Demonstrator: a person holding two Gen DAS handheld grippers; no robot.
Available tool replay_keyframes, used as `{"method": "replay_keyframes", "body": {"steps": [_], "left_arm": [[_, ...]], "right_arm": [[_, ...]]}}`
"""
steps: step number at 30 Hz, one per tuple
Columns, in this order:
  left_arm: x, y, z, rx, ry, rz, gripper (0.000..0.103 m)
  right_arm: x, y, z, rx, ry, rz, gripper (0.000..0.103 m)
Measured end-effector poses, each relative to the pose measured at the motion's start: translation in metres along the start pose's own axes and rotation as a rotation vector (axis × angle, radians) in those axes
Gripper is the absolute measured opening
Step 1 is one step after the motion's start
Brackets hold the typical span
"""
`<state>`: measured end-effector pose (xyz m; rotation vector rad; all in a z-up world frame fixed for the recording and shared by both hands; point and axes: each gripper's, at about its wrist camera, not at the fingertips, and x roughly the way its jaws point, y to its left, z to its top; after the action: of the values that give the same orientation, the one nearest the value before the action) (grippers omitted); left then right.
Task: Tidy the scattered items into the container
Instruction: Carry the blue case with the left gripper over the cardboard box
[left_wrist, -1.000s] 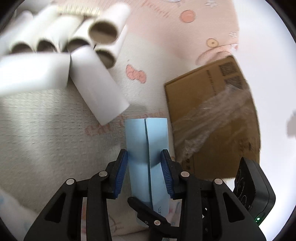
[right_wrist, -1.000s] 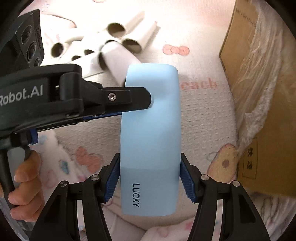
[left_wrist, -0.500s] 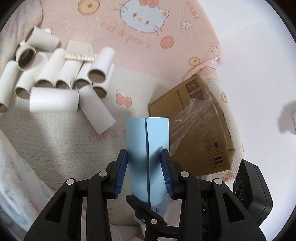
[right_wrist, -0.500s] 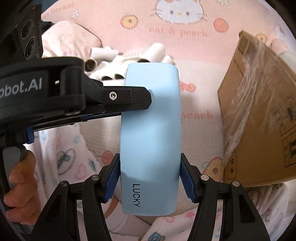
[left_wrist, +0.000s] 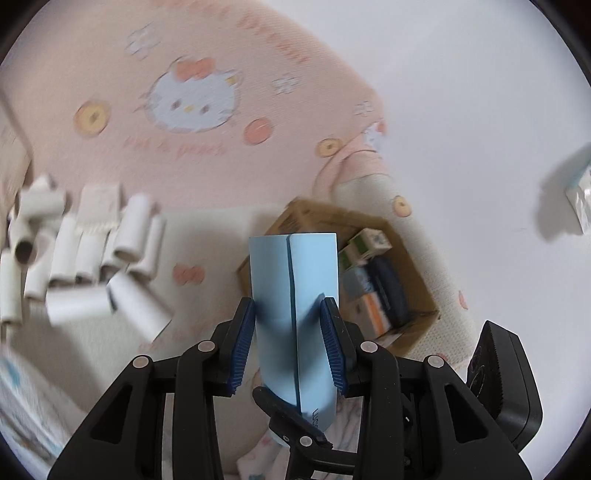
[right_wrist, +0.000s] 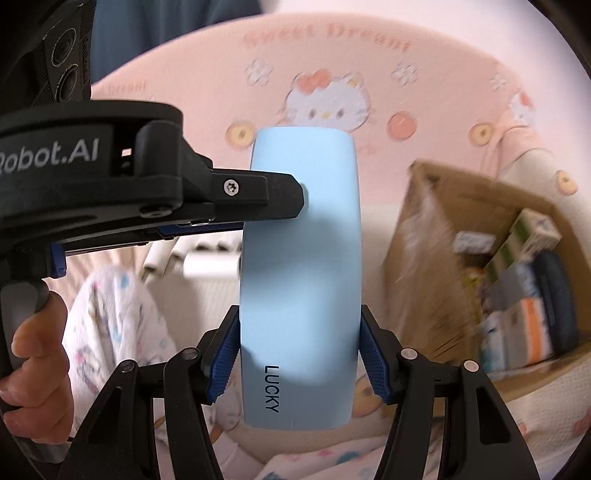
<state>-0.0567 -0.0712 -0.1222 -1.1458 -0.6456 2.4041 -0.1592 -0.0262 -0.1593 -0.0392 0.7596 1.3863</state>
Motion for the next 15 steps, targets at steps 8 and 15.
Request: {"method": "replay_keyframes", "body": {"steps": [8,15], "left_arm": [[0.009,-0.06,0.028,0.089,-0.026,-0.001,0.04],[0.033,-0.104,0.044,0.15,-0.018,-0.039,0.04]], "right_arm": [[-0.018,-0.045,0.072,0.053,-0.096,-0.005,0.058],[-0.026,-0.083,0.099,0.058,-0.132,-0.068,0.058]]}}
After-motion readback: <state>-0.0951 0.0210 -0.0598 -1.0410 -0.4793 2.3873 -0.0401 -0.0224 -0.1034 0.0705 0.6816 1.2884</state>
